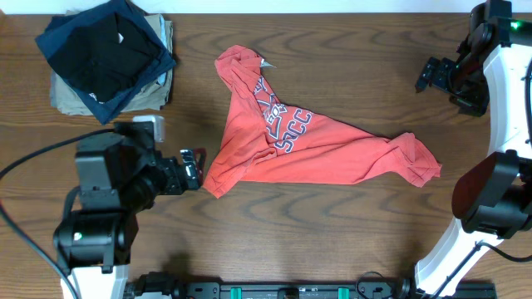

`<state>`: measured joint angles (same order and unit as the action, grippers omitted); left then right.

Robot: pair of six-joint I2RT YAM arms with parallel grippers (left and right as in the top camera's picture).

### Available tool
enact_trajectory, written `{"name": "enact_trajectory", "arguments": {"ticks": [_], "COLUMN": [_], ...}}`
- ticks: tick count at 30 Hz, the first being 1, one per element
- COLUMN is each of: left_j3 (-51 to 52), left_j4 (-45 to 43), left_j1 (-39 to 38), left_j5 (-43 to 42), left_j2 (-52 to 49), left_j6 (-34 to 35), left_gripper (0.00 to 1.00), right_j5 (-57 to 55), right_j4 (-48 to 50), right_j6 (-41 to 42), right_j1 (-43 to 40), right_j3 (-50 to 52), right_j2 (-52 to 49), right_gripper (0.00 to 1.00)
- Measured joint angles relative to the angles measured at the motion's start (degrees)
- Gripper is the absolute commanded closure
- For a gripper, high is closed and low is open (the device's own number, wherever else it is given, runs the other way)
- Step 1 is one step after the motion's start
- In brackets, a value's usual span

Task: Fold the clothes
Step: 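Reach the left gripper to the shirt's left side and grasp it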

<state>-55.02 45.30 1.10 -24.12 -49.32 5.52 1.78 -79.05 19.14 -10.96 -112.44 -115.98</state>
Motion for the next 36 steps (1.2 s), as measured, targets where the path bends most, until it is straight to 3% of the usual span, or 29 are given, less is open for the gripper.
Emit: {"name": "enact_trajectory", "arguments": {"ticks": [8,13,21,32,36], "left_j3": [0.0,0.0,-0.1,-0.1,-0.1], "left_j4": [0.6,-4.7,-14.6,-15.5,-17.6], "left_j1": [-13.3,-21.2,-23.5,-25.9,-27.4], "left_j5": [9.8,16.4,17.7,14.6,14.2], "left_j2": [-6.8,-14.6,-24.8,-37.4,-41.9], "left_j6": [-1.3,-1.0,-0.2,0.7,0.7], "left_gripper": [0.02,0.02,0.02,0.01,0.11], "right_j5": [0.0,0.0,0.0,0.0,0.0], "right_j4": [0.0,0.0,0.0,0.0,0.0], "right_j6": [0.0,0.0,0.0,0.0,0.0], "right_j1": [0.0,0.0,0.0,0.0,0.0], "right_j3": [0.0,0.0,0.0,0.0,0.0], "right_j2": [0.0,0.0,0.0,0.0,0.0], "right_gripper": [0.01,0.01,0.01,0.01,0.01]}}
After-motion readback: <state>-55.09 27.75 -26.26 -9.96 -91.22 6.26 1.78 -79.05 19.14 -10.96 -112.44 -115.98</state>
